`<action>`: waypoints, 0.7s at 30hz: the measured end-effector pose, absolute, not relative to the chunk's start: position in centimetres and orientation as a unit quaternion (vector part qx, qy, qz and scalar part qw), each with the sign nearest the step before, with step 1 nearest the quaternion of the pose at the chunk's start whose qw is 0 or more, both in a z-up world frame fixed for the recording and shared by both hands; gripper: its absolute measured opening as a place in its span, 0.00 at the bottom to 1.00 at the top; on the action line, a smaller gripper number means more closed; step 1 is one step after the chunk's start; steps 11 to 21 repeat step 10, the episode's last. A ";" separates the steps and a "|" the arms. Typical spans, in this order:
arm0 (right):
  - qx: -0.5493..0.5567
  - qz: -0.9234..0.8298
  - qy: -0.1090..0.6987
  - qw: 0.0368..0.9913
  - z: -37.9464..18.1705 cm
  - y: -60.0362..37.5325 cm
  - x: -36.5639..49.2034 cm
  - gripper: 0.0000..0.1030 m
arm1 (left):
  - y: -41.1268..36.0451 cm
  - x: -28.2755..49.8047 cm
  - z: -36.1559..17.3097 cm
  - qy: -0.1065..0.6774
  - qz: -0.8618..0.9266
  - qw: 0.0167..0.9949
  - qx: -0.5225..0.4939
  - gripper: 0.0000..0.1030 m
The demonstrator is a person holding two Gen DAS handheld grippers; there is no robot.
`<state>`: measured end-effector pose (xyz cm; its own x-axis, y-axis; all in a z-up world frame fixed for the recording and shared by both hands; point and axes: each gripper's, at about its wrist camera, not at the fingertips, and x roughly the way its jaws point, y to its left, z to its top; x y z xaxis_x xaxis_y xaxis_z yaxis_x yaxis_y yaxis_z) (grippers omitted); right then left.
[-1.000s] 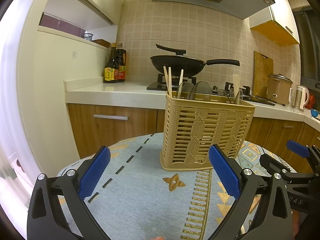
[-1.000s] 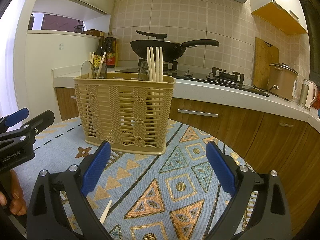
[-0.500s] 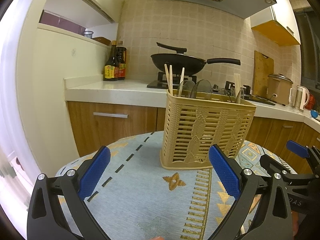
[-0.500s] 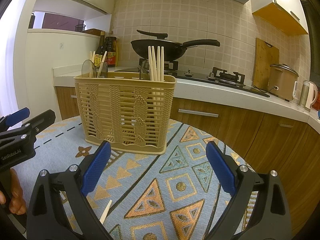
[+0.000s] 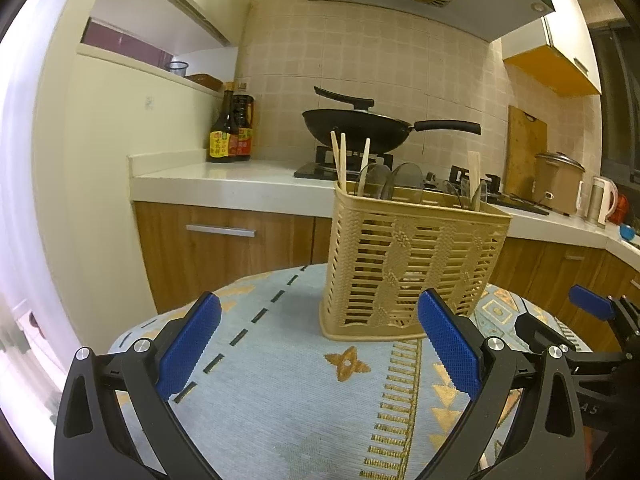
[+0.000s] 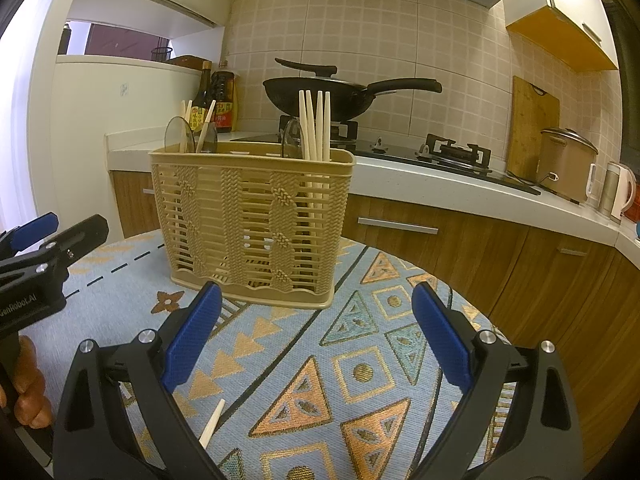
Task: Organize utensils
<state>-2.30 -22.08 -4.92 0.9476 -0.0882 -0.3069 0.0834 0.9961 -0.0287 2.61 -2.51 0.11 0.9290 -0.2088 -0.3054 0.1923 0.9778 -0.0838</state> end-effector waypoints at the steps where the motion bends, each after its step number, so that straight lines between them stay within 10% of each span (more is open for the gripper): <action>1: -0.008 -0.043 0.156 0.987 -4.9 -22.1 -2.3 0.88 | -2.4 2.7 0.1 0.161 -0.102 0.981 -0.028 0.93; 21: -0.007 -0.041 0.157 0.987 -5.0 -22.2 -2.2 0.88 | -0.9 2.9 0.4 0.162 -0.104 0.979 -0.069 0.93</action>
